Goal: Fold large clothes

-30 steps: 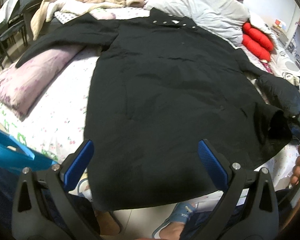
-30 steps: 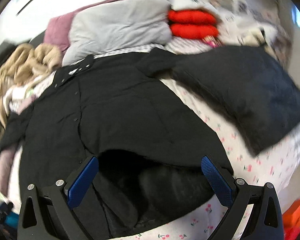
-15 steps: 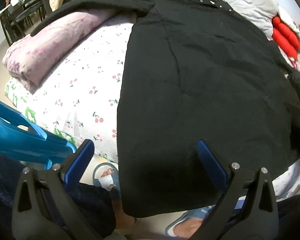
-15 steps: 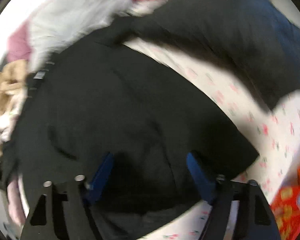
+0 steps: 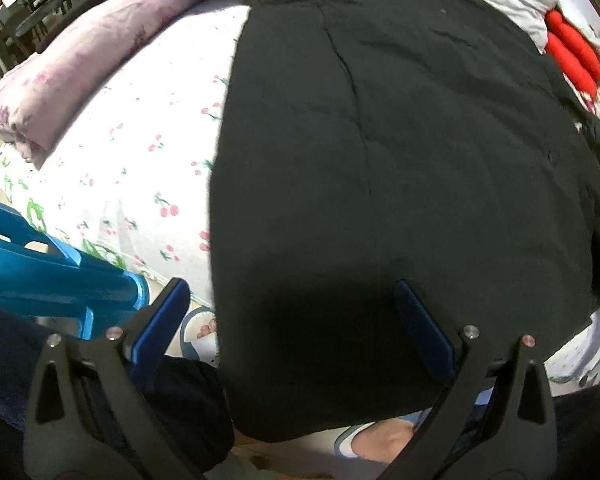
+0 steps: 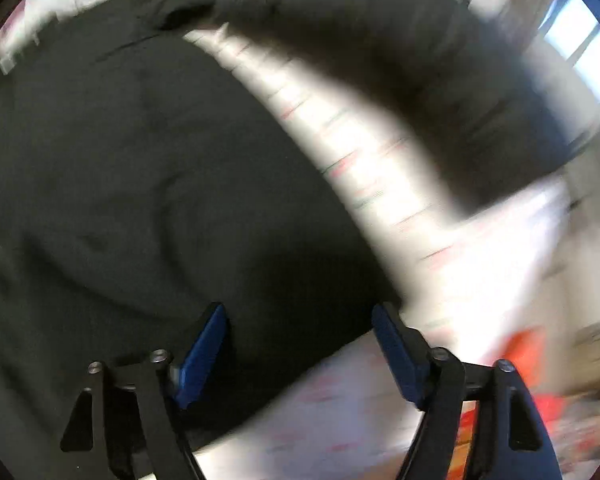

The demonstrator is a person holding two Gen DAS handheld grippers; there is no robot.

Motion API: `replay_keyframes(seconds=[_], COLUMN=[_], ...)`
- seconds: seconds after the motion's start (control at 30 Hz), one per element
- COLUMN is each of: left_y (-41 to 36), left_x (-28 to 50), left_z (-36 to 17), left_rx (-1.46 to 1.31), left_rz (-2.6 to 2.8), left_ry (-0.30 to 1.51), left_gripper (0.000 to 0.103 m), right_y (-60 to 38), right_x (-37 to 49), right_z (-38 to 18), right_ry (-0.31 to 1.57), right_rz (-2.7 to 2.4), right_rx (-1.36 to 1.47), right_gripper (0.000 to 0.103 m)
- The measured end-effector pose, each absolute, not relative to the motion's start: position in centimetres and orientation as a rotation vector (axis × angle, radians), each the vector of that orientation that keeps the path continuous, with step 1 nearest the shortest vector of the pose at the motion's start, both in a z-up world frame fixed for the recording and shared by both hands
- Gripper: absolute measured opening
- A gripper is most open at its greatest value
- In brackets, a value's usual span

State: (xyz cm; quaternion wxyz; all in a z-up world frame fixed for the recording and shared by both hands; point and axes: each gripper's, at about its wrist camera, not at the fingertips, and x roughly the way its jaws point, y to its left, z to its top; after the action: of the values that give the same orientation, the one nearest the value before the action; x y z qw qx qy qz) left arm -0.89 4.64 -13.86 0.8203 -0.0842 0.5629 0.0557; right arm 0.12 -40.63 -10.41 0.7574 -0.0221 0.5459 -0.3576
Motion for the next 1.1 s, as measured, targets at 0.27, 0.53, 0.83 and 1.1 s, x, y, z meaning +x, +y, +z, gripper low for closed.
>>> replay_keyframes(seconds=[0.27, 0.53, 0.83, 1.1], left_y=[7.6, 6.5, 6.7, 7.4], left_x=[-2.3, -2.5, -3.2, -3.2], left_z=[-14.7, -13.4, -10.7, -10.2], left_rx=[-0.31, -0.33, -0.307, -0.281], left_rz=[0.109, 0.018, 0.01, 0.023], left_ry=[1.192, 1.134, 1.059, 1.086], left_gripper=[0.075, 0.009, 0.008, 0.011], right_y=[-43.1, -36.2, -32.0, -31.3], right_x=[-4.2, -4.7, -5.4, -6.6], right_z=[-9.6, -10.4, -12.3, -14.2], right_ry=[1.127, 1.148, 1.201, 1.255], right_rz=[-0.405, -0.111, 0.057, 0.049], right_rx=[0.528, 0.383, 0.438, 0.388], right_gripper=[0.084, 0.081, 0.007, 0.009])
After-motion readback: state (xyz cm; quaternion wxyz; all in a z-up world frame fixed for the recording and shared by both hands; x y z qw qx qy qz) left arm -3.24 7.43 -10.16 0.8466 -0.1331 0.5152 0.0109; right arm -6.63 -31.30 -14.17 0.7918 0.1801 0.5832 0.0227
